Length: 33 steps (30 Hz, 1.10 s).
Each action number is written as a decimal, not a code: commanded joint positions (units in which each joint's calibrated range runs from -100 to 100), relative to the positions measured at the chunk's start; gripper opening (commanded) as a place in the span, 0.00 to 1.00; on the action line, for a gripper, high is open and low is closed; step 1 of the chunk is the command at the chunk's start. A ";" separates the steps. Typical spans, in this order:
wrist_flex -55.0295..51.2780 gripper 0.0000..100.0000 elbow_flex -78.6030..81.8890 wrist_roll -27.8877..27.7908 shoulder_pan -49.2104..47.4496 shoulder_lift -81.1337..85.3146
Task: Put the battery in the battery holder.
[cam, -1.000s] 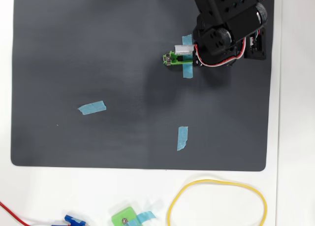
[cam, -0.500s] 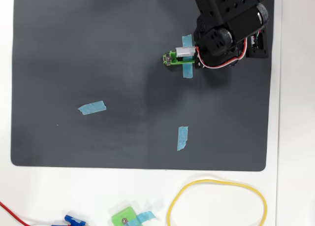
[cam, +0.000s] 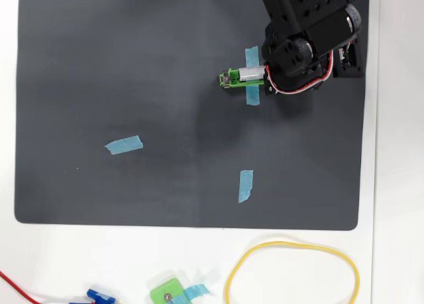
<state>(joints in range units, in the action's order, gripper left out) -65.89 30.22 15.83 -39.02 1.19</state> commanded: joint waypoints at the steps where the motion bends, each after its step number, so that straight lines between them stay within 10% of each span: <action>1: 0.59 0.00 -2.55 -0.24 -0.26 0.30; 33: 0.59 0.00 -1.76 -0.29 1.81 0.47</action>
<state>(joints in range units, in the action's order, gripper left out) -65.89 30.22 15.83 -38.24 1.19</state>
